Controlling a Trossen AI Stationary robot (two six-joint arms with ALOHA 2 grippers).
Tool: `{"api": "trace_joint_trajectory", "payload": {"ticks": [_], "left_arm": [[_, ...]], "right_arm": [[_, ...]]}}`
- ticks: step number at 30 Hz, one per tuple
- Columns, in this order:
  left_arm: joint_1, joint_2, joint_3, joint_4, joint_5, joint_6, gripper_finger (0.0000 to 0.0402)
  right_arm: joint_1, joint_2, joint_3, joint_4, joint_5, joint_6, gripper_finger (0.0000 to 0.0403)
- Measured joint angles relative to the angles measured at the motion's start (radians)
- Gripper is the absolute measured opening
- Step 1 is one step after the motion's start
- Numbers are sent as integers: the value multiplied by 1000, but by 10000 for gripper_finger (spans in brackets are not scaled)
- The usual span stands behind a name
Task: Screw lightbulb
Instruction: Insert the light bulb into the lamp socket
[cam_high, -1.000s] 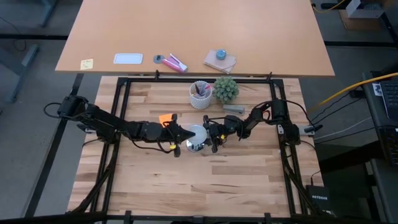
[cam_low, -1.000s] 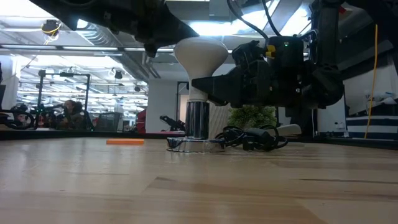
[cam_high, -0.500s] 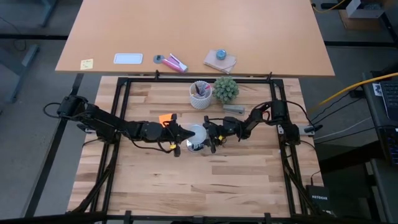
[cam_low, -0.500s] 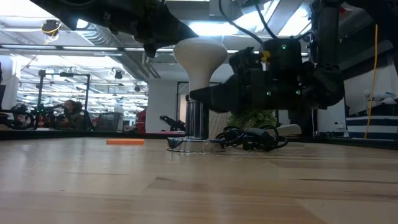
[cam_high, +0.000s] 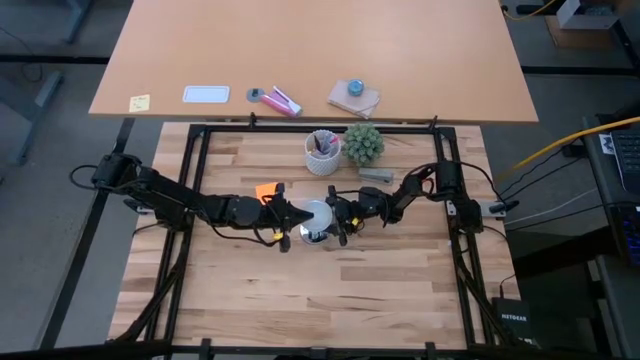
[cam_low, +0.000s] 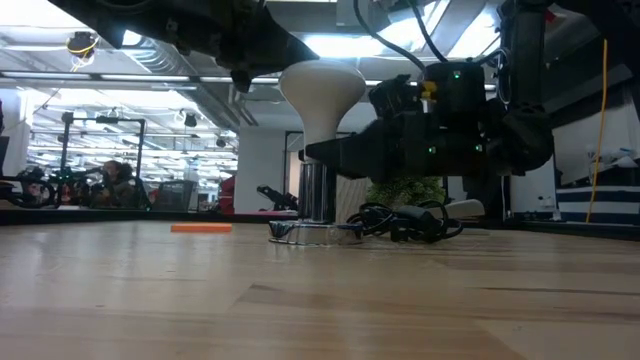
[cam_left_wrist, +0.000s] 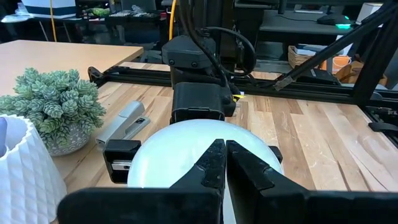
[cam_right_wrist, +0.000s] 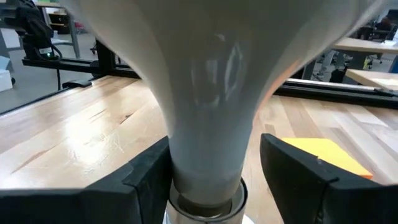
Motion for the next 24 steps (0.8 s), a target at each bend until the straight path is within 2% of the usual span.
{"api": "trace_joint_trajectory", "payload": {"ticks": [10,24], "left_arm": [[0,1,0,-1,-2,-6,5],[0,1,-1,0,-2,-18,5]], "right_arm": [[0,-15,-48,20,9,-41,232],[0,-154,-175,2,8,-50,232]]}}
